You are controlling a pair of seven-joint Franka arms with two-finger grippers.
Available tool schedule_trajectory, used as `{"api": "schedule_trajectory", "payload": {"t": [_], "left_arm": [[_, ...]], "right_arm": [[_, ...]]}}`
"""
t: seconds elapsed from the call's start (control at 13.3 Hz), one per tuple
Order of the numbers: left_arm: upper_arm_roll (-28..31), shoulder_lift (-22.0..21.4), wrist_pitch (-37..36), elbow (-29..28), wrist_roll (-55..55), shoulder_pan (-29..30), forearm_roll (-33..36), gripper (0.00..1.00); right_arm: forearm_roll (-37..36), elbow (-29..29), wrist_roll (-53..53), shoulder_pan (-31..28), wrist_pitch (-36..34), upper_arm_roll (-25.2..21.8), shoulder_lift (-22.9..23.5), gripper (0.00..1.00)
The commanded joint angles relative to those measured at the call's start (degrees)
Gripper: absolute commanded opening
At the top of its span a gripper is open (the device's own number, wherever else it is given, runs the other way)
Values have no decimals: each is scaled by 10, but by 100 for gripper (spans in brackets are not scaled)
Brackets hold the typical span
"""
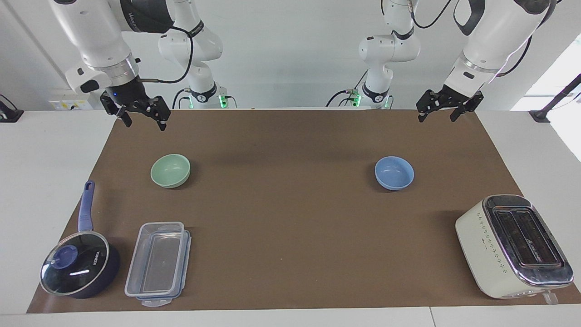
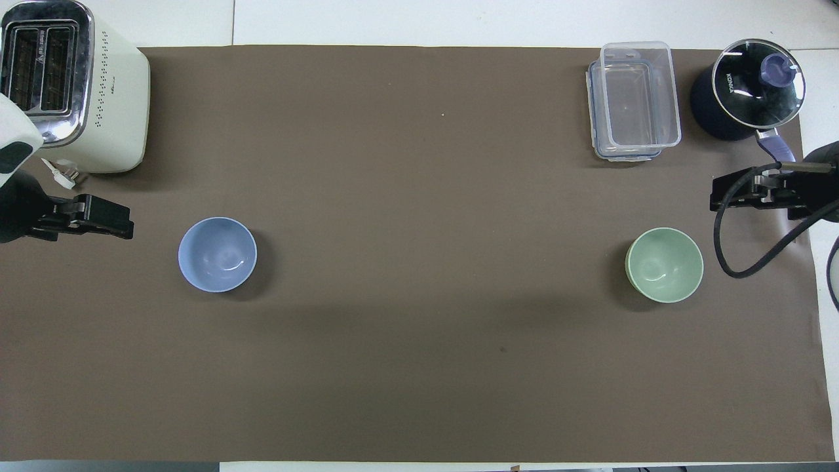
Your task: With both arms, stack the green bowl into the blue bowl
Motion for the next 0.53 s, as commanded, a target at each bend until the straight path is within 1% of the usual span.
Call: {"api": "schedule_trajectory", "payload": {"t": [0.0,0.45], "left_arm": [[5,2,-8,8,-7,-8,5,100],[5,0,-5,4,-3,-8,5,100]], "right_arm": [[7,2,-9,2,-7,-2,-2,100],[7,1,-14,-3,-15,-2,-3,100]]}}
